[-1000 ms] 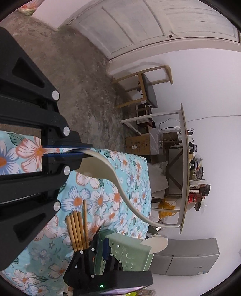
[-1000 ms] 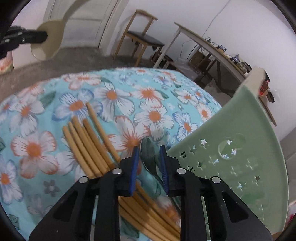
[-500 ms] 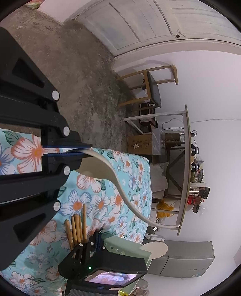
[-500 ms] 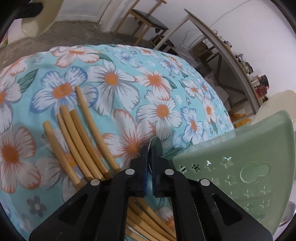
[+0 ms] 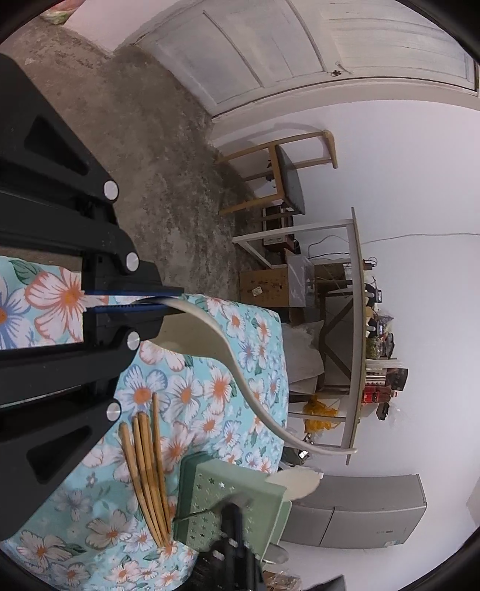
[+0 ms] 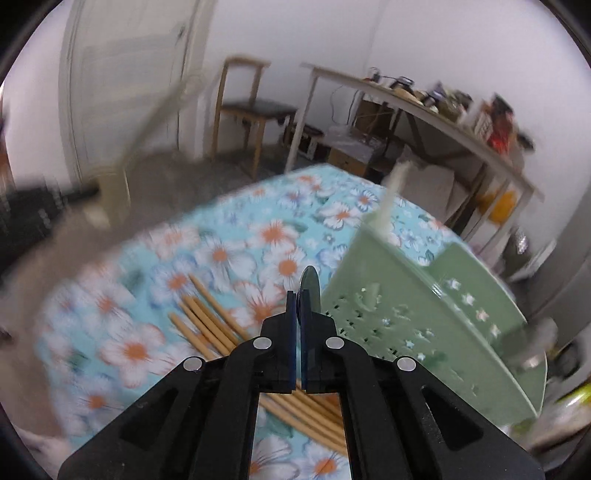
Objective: Organize utensils
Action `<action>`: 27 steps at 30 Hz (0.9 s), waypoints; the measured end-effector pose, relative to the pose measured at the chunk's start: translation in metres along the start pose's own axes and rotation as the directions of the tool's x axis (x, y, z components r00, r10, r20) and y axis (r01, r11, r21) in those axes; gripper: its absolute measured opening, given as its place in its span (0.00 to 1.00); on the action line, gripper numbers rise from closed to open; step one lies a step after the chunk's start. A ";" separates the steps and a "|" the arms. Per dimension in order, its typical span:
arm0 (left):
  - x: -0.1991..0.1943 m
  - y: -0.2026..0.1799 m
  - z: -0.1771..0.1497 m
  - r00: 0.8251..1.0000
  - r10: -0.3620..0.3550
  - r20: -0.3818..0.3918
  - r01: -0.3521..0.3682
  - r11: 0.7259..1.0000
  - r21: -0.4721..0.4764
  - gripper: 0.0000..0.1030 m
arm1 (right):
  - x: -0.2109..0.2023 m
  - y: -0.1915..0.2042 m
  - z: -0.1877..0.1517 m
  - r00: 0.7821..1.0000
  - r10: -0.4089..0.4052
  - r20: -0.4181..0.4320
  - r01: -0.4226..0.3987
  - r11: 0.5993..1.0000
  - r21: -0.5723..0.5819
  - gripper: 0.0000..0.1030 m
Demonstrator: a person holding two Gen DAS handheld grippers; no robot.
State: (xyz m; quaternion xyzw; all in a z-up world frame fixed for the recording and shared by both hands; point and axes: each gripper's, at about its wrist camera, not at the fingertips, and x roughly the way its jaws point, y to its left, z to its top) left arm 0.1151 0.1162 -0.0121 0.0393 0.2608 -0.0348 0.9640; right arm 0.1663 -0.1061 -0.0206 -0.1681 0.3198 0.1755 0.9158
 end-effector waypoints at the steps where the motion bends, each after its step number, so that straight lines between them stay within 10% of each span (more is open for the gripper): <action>1: -0.002 -0.001 0.001 1.000 -0.001 0.004 0.001 1.000 0.002 0.03 | -0.008 -0.007 0.001 1.000 0.021 0.013 -0.022 0.999 0.031 0.00; 17: -0.053 -0.026 0.038 0.994 -0.041 0.096 0.038 0.999 0.032 0.03 | -0.113 -0.085 0.040 0.920 0.179 0.348 -0.275 0.929 0.249 0.00; 27: -0.064 -0.035 0.060 0.988 -0.065 0.141 0.063 0.998 0.017 0.03 | -0.082 -0.122 0.077 0.881 0.174 0.439 -0.330 0.892 0.308 0.00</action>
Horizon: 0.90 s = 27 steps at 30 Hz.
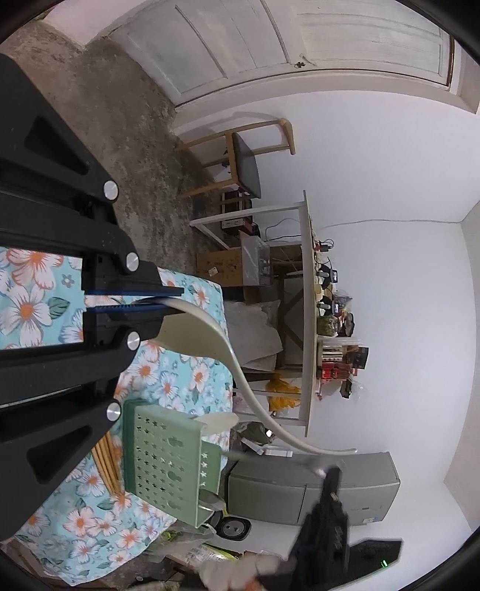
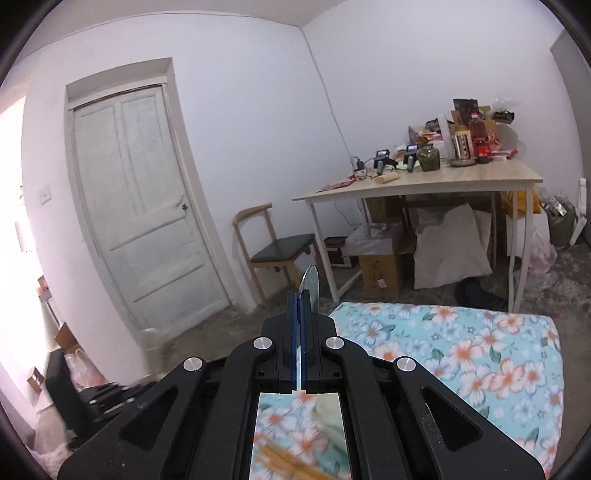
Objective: Organize utensils
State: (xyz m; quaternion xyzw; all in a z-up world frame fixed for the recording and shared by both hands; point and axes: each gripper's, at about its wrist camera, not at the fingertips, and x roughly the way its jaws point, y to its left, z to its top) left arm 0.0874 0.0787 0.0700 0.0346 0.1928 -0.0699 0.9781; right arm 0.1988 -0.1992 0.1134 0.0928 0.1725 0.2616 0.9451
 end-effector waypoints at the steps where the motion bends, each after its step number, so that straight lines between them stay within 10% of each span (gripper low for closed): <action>1: 0.001 0.000 0.000 1.000 -0.002 0.000 0.002 1.000 0.002 0.03 | 0.007 -0.003 -0.001 1.000 -0.008 -0.008 0.008 1.000 0.004 0.00; 12: 0.011 -0.010 0.001 0.999 -0.027 -0.018 0.028 0.999 0.036 0.03 | 0.045 -0.024 -0.041 0.982 -0.071 -0.172 0.079 0.996 0.043 0.05; 21: 0.002 -0.034 0.007 0.999 -0.029 0.020 0.026 0.990 0.137 0.03 | 0.000 -0.020 -0.033 0.993 -0.081 -0.084 0.084 0.996 0.040 0.23; 27: -0.011 -0.084 0.009 0.992 -0.002 0.128 -0.057 0.885 0.462 0.03 | -0.059 -0.032 -0.030 0.991 -0.135 0.020 0.133 0.987 0.088 0.26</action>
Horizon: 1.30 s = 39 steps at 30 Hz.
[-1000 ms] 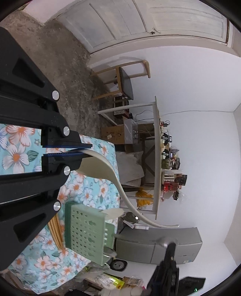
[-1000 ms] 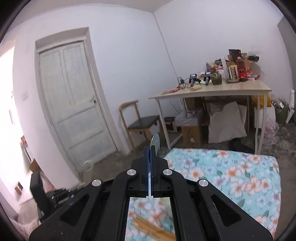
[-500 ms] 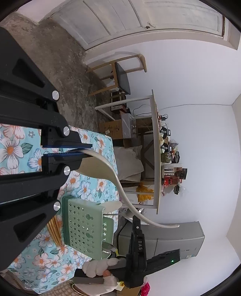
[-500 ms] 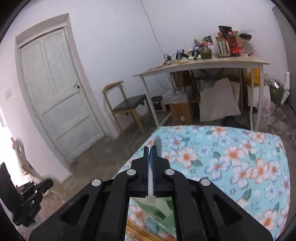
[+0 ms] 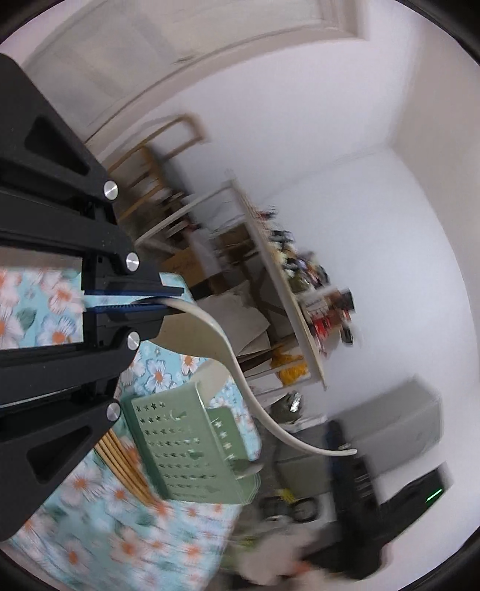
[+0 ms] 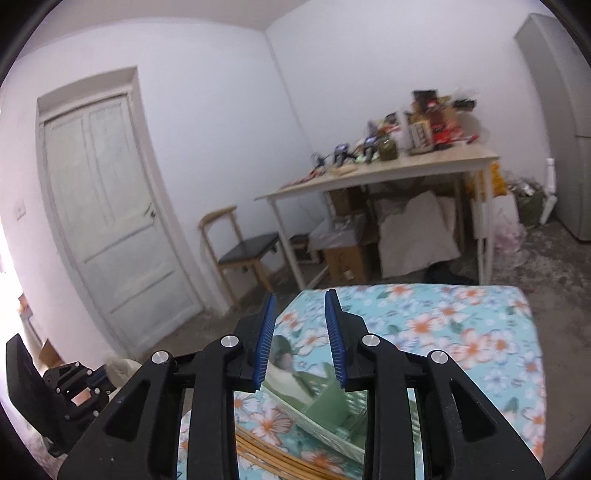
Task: Organize utensils
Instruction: 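Lower the white rice paddle into the green holder and open the left tool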
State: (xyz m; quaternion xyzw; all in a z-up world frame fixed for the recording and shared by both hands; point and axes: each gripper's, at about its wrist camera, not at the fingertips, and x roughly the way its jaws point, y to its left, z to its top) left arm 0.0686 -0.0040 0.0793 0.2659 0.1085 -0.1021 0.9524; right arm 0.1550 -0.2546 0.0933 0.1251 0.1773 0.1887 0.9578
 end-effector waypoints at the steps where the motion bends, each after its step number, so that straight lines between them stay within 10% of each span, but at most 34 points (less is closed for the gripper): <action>1: 0.000 -0.007 0.003 1.000 0.005 0.011 -0.005 0.999 0.047 0.03 | -0.006 -0.004 -0.001 1.000 -0.009 0.011 0.008 1.000 0.009 0.26; 6: 0.008 -0.051 0.018 0.998 0.017 0.065 -0.034 0.957 0.286 0.03 | -0.044 -0.027 -0.016 0.997 -0.064 0.049 0.060 0.996 0.073 0.27; 13: 0.029 -0.103 0.034 0.973 0.096 0.208 -0.201 0.798 0.568 0.03 | -0.068 -0.062 -0.038 0.995 -0.093 0.042 0.084 0.981 0.177 0.29; 24: 0.064 -0.132 0.043 0.870 0.097 0.483 -0.484 0.351 0.801 0.03 | -0.084 -0.089 -0.059 0.995 -0.070 0.072 0.050 0.968 0.247 0.29; 35: 0.084 -0.139 0.048 0.839 0.090 0.537 -0.544 0.114 0.831 0.03 | -0.081 -0.106 -0.070 0.995 -0.015 0.100 -0.016 0.953 0.303 0.29; 39: 0.091 -0.147 0.041 0.795 0.032 0.606 -0.605 -0.043 0.795 0.04 | -0.090 -0.111 -0.073 0.991 -0.022 0.129 -0.020 0.951 0.310 0.29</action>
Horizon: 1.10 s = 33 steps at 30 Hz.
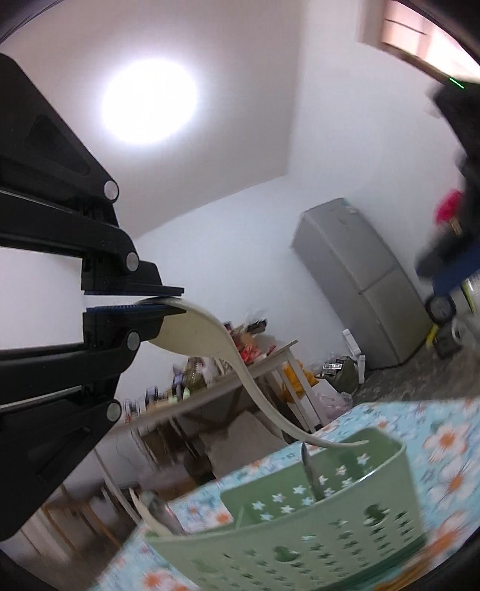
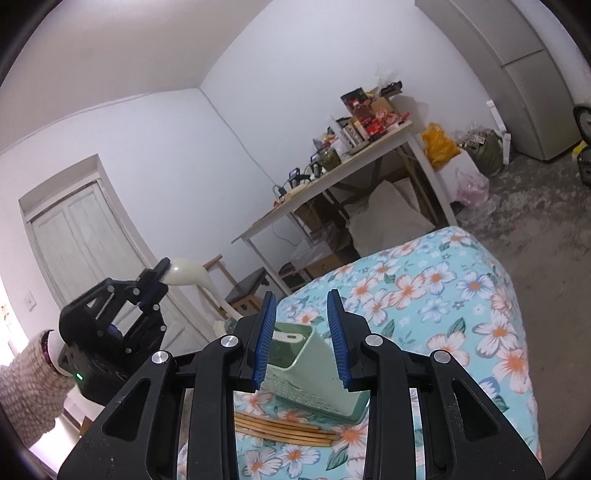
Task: Organize utensils
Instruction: 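Lower the white rice paddle into the green holder and open the left tool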
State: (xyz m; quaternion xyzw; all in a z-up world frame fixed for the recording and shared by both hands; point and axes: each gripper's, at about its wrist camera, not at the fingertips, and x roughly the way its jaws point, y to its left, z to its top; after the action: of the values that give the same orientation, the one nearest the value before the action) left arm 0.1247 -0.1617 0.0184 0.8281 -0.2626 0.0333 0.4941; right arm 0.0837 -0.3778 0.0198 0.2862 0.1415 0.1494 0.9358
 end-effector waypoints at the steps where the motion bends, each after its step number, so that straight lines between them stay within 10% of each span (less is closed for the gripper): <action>1: 0.001 -0.003 0.001 1.000 0.014 0.014 -0.015 0.999 0.046 0.04 | -0.002 -0.001 0.000 1.000 0.002 0.006 -0.003 1.000 0.003 0.29; 19: 0.001 -0.020 0.029 0.989 -0.023 0.145 -0.011 0.974 0.225 0.11 | -0.033 -0.026 0.000 0.998 0.015 0.063 -0.020 0.996 0.085 0.29; 24: -0.001 -0.019 0.026 0.987 -0.022 0.156 -0.012 0.976 0.216 0.44 | -0.033 -0.027 0.000 0.998 0.016 0.058 -0.021 0.996 0.088 0.31; 33: -0.012 -0.019 0.025 0.985 -0.049 0.167 0.020 0.985 0.170 0.63 | -0.030 -0.028 0.002 0.999 0.012 0.046 -0.017 0.995 0.097 0.31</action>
State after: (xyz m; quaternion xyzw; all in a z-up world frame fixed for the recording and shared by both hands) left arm 0.1180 -0.1706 -0.0129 0.8709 -0.2857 -0.0243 0.3991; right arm 0.0626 -0.4115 0.0108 0.3359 0.1252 0.1426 0.9226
